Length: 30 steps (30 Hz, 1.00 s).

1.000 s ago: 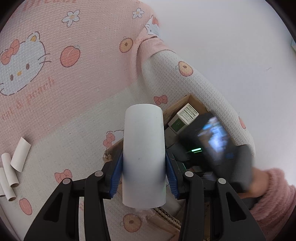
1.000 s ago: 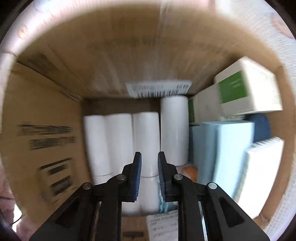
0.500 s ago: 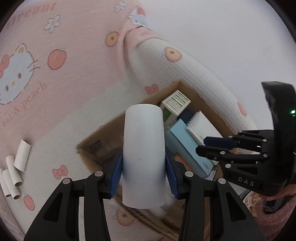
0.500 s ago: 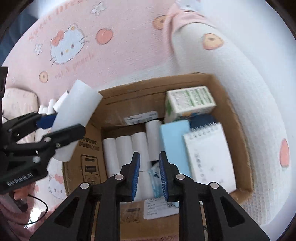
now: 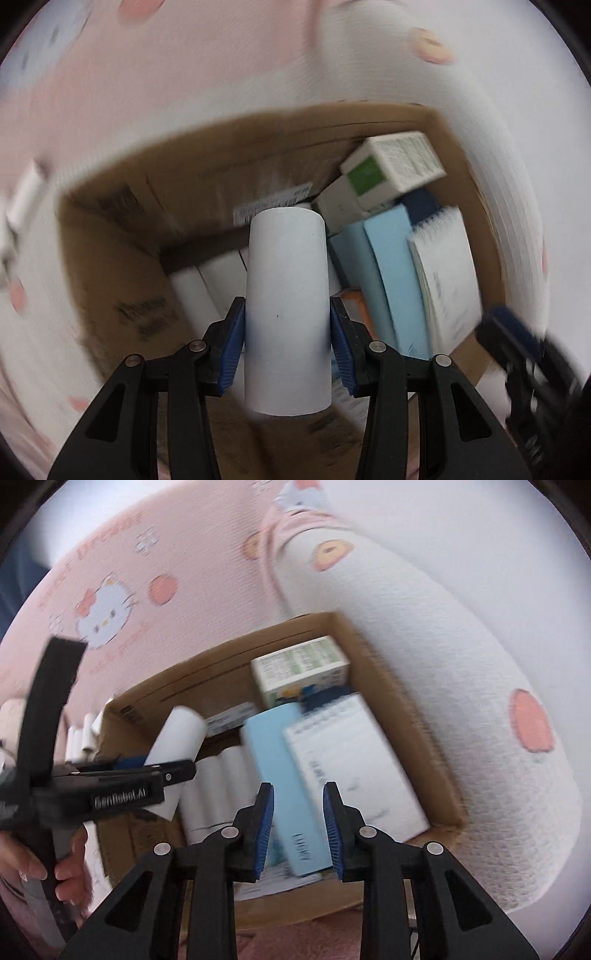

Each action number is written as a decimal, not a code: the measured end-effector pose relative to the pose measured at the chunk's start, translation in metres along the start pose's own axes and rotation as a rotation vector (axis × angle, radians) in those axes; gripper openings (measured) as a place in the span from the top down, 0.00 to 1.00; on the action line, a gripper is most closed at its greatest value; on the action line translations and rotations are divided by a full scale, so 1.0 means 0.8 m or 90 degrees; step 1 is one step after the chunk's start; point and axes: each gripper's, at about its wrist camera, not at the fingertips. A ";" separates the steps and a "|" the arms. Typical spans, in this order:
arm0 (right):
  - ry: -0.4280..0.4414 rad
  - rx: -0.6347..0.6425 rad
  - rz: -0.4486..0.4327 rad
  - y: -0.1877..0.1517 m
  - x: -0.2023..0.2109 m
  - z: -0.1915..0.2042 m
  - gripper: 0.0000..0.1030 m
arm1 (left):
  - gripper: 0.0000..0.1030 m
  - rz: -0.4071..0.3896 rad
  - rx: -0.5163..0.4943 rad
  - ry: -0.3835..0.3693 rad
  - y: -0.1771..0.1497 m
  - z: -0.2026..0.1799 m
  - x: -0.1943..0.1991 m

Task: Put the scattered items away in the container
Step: 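Lower the left tool's tube into the box beside the rolls and open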

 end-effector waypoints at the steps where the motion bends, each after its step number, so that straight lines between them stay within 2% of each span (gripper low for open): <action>1: -0.009 -0.003 -0.003 0.000 0.000 -0.003 0.76 | 0.54 -0.001 0.030 -0.001 0.003 0.004 -0.006; 3: -0.031 -0.005 -0.006 0.000 -0.002 -0.006 0.73 | 0.54 -0.019 0.077 0.010 0.007 0.009 -0.015; 5: -0.040 0.006 -0.006 0.001 -0.006 -0.003 0.71 | 0.54 -0.024 0.115 -0.002 0.011 0.015 -0.024; 8: -0.043 0.028 -0.004 0.000 -0.012 0.007 0.70 | 0.54 0.015 0.170 -0.046 0.014 0.027 -0.048; 14: -0.061 0.061 0.001 0.008 -0.021 0.014 0.70 | 0.54 0.025 0.213 -0.085 0.014 0.042 -0.086; 16: -0.044 0.059 0.005 0.010 -0.021 0.013 0.70 | 0.54 0.064 0.245 -0.133 0.012 0.051 -0.103; 18: -0.031 0.058 0.002 0.011 -0.019 0.012 0.70 | 0.50 0.088 0.256 -0.170 0.009 0.056 -0.114; 20: -0.041 0.059 0.002 0.011 -0.017 0.012 0.69 | 0.49 0.088 0.246 -0.156 0.008 0.056 -0.114; 24: -0.036 0.064 0.017 0.008 -0.021 0.016 0.65 | 0.48 0.054 0.211 -0.116 0.010 0.057 -0.098; 27: -0.042 0.073 0.031 0.002 -0.025 0.023 0.64 | 0.44 0.048 0.180 -0.118 0.012 0.057 -0.089; 28: -0.039 0.075 0.036 0.000 -0.026 0.025 0.64 | 0.46 0.053 0.171 -0.114 0.012 0.057 -0.090; 29: -0.033 0.076 0.043 -0.002 -0.028 0.027 0.64 | 0.53 0.062 0.157 -0.097 0.013 0.054 -0.091; 30: -0.031 0.077 0.047 -0.003 -0.029 0.029 0.64 | 0.55 0.069 0.138 -0.070 0.013 0.051 -0.092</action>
Point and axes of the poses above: each gripper's, at about its wrist camera, not at the fingertips, and x roughly against the way its jaws point, z to its left, y to its top
